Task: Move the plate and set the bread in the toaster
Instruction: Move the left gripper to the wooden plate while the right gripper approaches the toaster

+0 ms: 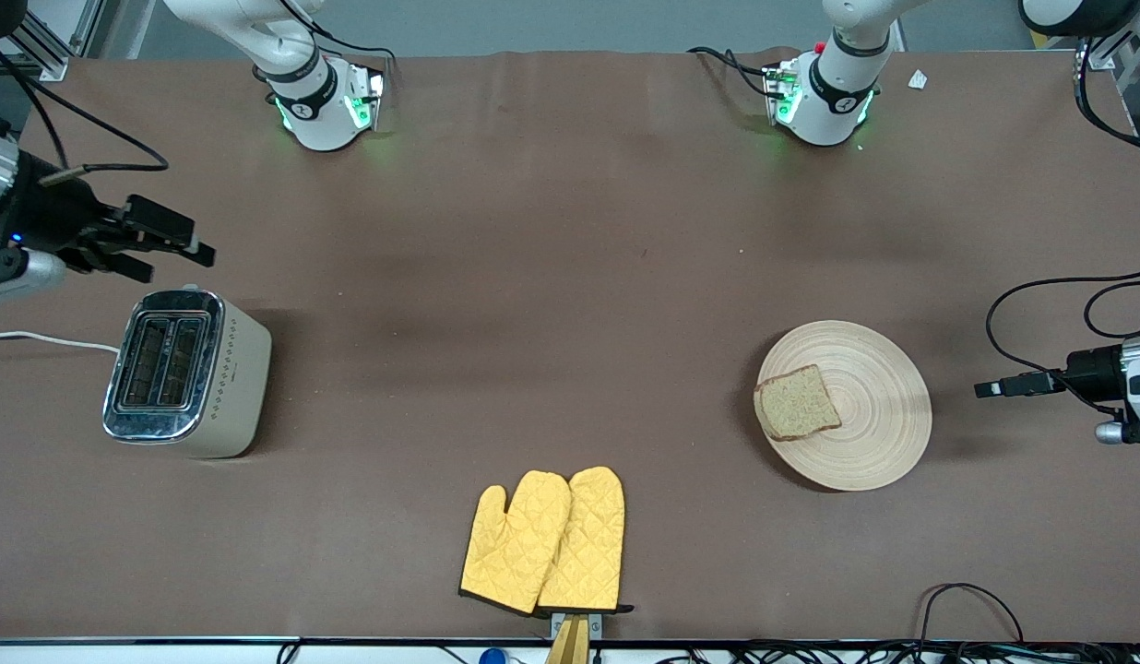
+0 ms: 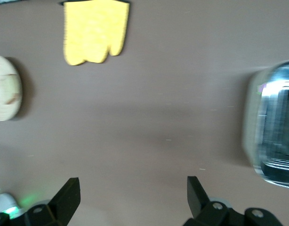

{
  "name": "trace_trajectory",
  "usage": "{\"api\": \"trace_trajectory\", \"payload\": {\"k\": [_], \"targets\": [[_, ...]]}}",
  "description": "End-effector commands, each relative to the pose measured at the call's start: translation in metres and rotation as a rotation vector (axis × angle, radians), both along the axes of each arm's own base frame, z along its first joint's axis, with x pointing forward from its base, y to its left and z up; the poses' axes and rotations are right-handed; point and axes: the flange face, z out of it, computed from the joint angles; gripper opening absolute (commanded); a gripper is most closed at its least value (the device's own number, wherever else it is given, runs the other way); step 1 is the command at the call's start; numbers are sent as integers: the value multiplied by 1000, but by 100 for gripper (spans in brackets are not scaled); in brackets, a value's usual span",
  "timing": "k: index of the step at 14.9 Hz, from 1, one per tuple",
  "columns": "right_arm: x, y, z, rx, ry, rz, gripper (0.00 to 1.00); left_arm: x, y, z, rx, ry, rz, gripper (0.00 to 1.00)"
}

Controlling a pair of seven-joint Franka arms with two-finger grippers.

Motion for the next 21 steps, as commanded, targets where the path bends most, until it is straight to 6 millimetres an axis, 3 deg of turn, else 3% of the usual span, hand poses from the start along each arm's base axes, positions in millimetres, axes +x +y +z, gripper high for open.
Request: {"api": "trace_trajectory", "payload": {"k": [1,3,5,9,17,21], "targets": [[0,18,1,45,9,-34,100,1,4,-30,-78,-50,-22,93],[1,19,2,45,4,-49,100,-4,10,-50,-105,-69,-51,79],[1,22,1,46,6,-44,100,-6,8,-68,-139,-88,-70,74],[2,22,0,47,1,-47,100,-7,2,-79,-173,-85,-57,66],[3,22,-1,46,0,-47,100,-6,-9,-82,-241,-93,-22,50],[1,14,-1,44,9,-52,100,-8,-17,-98,-277,-96,-29,45]]}}
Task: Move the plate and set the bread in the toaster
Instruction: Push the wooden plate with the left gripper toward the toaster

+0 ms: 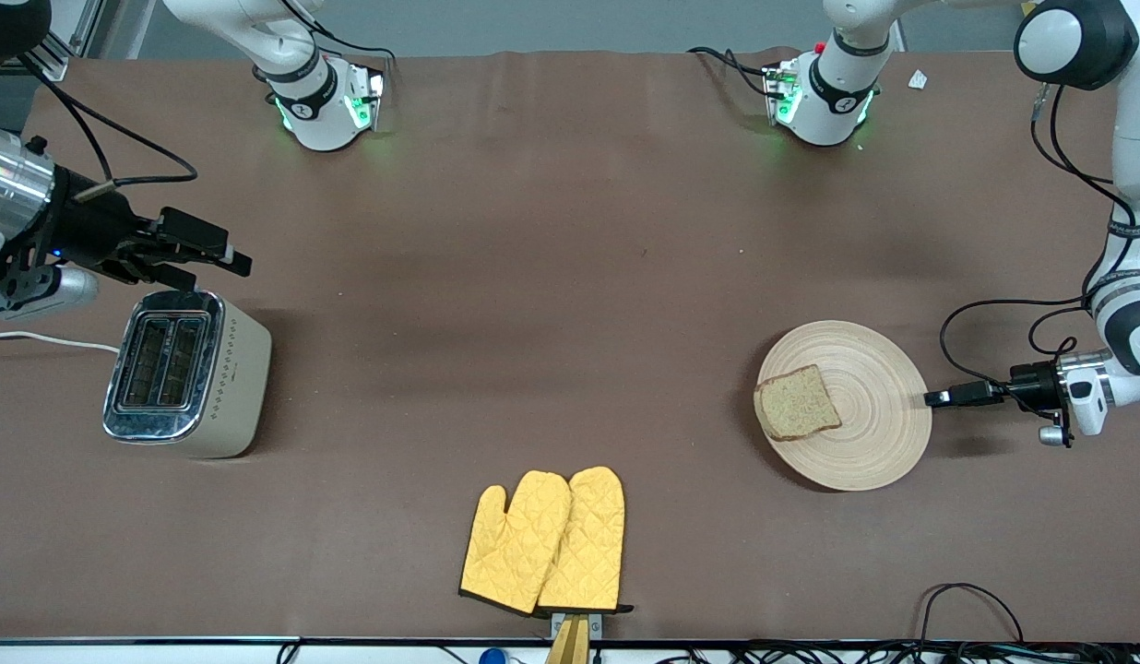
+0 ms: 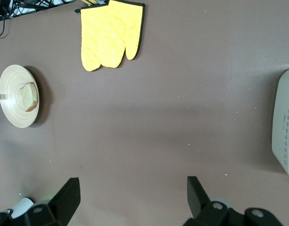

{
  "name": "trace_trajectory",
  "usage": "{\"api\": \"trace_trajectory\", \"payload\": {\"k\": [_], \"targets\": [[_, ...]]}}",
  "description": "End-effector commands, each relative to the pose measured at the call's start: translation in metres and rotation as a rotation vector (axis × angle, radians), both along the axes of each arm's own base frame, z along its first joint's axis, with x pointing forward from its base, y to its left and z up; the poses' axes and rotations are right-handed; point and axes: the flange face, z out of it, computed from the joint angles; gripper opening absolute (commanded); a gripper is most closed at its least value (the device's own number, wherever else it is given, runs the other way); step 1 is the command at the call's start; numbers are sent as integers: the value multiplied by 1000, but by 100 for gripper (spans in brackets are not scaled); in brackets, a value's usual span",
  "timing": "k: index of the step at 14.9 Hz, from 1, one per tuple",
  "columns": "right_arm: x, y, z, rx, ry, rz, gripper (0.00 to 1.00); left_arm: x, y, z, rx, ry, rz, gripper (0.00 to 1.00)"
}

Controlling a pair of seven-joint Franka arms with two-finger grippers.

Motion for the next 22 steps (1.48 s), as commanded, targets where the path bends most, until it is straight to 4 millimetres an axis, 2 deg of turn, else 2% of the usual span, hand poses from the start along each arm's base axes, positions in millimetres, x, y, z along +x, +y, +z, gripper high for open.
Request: {"api": "trace_trajectory", "payload": {"k": [1,5,8,9,11,12,14,16,18,19,22], "targets": [[-4,-5,0,19,10,-15,100,0,-6,-8,-35,-24,-21,42],[-6,-1,4,19,4,-7,100,1,-11,-9,-43,-25,-30,25],[-7,-7,5,16,2,-17,100,2,-15,-9,-56,-25,-40,16],[-10,-12,9,15,8,-20,100,2,-20,-8,-68,-24,-49,13],[-16,-43,12,2,33,-52,100,3,-22,-7,-73,-25,-56,8],[-20,-51,18,-4,29,-63,100,4,-25,-6,-81,-25,-61,4],[-19,-57,23,-12,9,-79,100,4,-33,-3,-113,-18,-82,2],[-14,-64,17,-19,0,-98,100,7,-53,5,-172,-17,-120,1],[-1,-80,-12,-86,42,-120,100,15,-81,21,-217,-38,-166,1],[6,-86,-20,-93,41,-132,100,20,-96,28,-238,-50,-184,1],[20,-84,-37,-93,31,-150,100,30,-150,55,-312,-72,-259,1]]}}
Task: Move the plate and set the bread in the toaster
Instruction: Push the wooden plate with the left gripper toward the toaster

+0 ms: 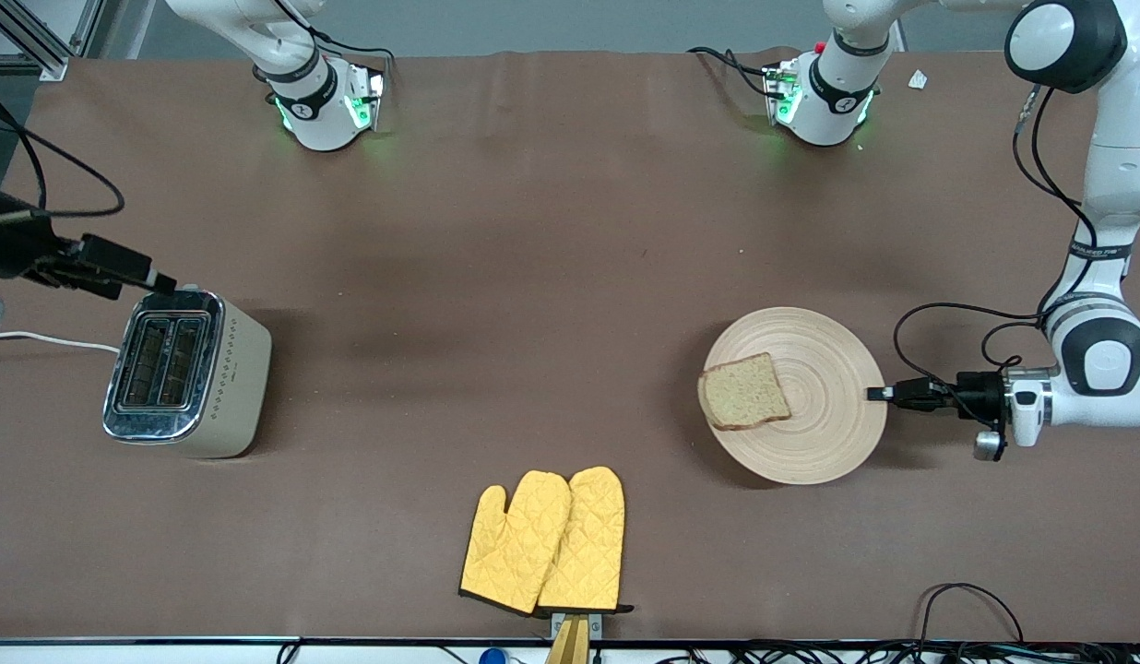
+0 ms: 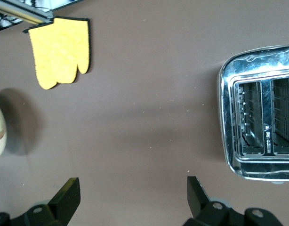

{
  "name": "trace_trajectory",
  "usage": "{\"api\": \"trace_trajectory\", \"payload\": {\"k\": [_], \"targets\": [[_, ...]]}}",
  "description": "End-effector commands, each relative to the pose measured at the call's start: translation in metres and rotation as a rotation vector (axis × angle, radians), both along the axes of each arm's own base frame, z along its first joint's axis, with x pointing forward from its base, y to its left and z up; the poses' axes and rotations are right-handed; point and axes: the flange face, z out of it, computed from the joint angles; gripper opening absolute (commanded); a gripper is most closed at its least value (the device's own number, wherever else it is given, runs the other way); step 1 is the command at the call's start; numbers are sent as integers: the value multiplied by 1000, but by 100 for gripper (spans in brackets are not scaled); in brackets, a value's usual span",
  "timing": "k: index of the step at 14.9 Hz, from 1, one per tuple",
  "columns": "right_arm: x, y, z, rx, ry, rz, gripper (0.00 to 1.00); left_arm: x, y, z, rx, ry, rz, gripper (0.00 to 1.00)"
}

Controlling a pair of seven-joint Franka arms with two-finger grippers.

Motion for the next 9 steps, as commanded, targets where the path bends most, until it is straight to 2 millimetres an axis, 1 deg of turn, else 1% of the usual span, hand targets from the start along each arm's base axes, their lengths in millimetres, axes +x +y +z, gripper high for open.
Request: {"api": "trace_trajectory", "payload": {"k": [1,3,4,5,6,7,8,9], "targets": [[12,6,-10,-8,-26,-18,100,8,-47,35,-96,-27,-61,2],[17,18,-16,-10,-34,-5,100,14,-95,50,-138,-63,-90,3],[18,18,-17,-12,-34,-4,100,14,-120,58,-158,-75,-108,3],[17,12,-17,-12,-29,-10,100,12,-144,57,-165,-80,-112,2],[16,7,-20,-11,-15,-11,100,8,-175,56,-158,-79,-108,1],[14,3,-28,-8,4,-17,100,4,-201,55,-135,-77,-82,1],[12,4,-40,-2,24,-19,100,0,-230,52,-107,-69,-56,1],[10,5,-56,54,54,-35,100,-6,-257,46,-68,-59,-27,1]]}}
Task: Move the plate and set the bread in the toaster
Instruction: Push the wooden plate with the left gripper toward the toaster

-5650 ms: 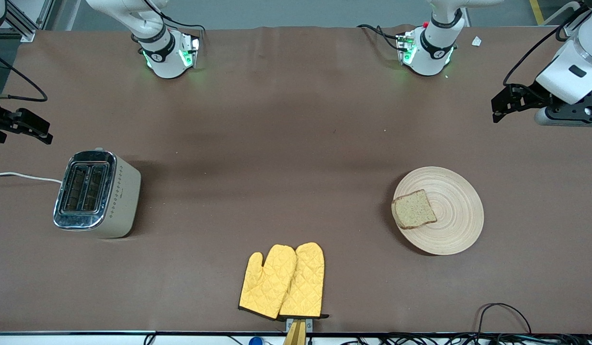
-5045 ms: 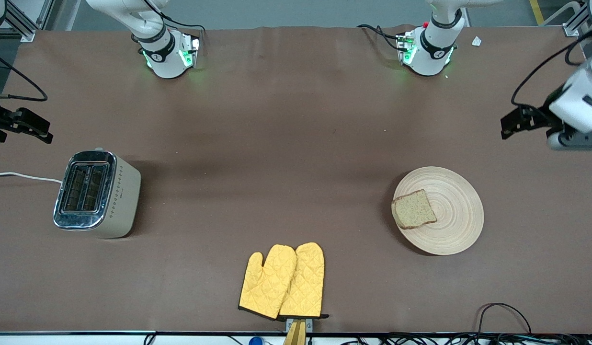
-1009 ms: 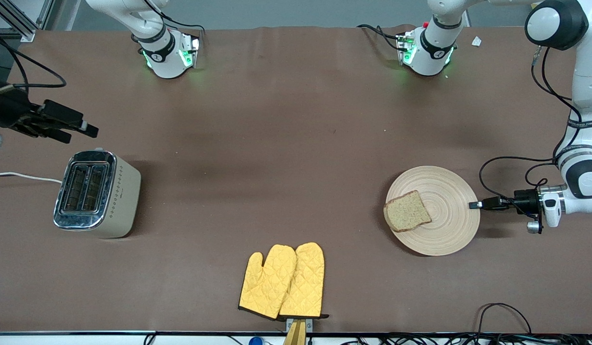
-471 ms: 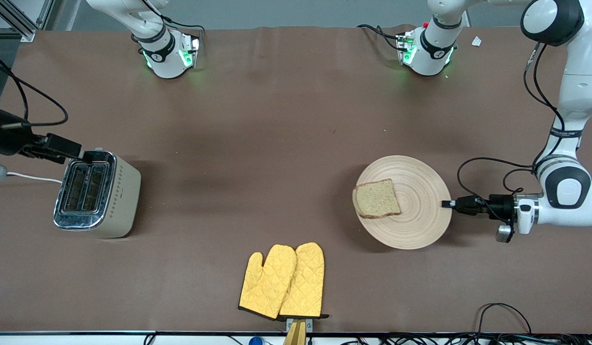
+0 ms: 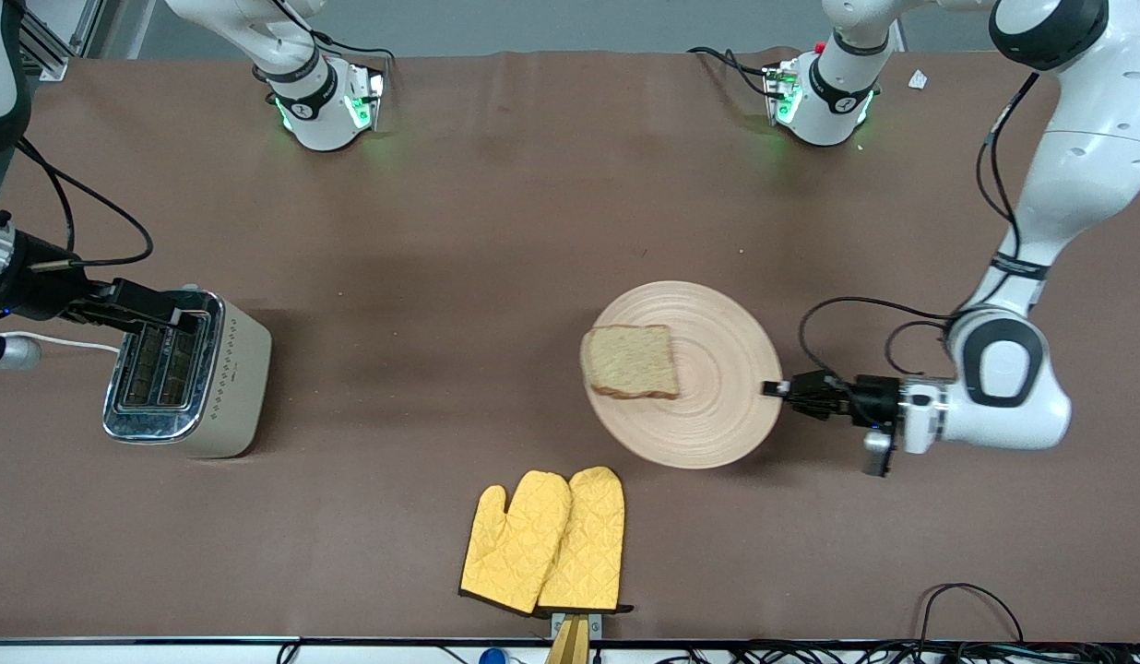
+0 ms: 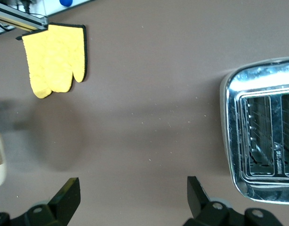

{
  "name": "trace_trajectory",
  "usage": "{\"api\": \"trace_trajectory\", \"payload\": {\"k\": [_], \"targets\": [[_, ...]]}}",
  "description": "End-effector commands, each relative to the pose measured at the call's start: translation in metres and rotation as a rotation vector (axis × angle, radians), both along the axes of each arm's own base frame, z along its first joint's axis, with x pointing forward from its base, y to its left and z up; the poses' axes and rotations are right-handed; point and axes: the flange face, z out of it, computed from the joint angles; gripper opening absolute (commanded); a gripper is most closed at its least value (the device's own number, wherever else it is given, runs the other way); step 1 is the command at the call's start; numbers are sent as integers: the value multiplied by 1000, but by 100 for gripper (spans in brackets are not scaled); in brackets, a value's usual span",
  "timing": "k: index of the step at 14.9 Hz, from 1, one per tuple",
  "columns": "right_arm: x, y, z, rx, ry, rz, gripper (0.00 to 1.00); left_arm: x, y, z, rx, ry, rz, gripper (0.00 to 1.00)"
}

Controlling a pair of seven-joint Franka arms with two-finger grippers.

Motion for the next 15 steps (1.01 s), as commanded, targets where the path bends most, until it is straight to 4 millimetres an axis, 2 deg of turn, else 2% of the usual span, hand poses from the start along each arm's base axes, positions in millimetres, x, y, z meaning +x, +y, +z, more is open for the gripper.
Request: {"api": "trace_trajectory", "payload": {"k": [1,2,3,5,8,10,12,13,15], "targets": [[-8,-1,-30,129,51,-45,100,-19,-67,-2,45,23,57,1],[-7,-7,-32,168,32,-33,100,-25,-94,-7,56,31,50,1],[-6,-5,-35,168,13,-4,100,-32,-121,-11,40,50,52,1],[-6,5,-54,156,8,1,100,-49,-165,-21,18,91,70,1],[-14,23,-119,124,-19,40,100,-75,-213,-46,49,110,78,1],[-24,37,-157,100,-11,38,100,-91,-239,-69,88,99,106,2],[-30,43,-181,81,-12,36,100,-103,-255,-79,104,108,128,3],[-29,49,-187,78,-4,45,100,-108,-260,-82,98,120,133,3],[-30,53,-213,55,-8,39,100,-114,-261,-97,89,125,126,5]]}}
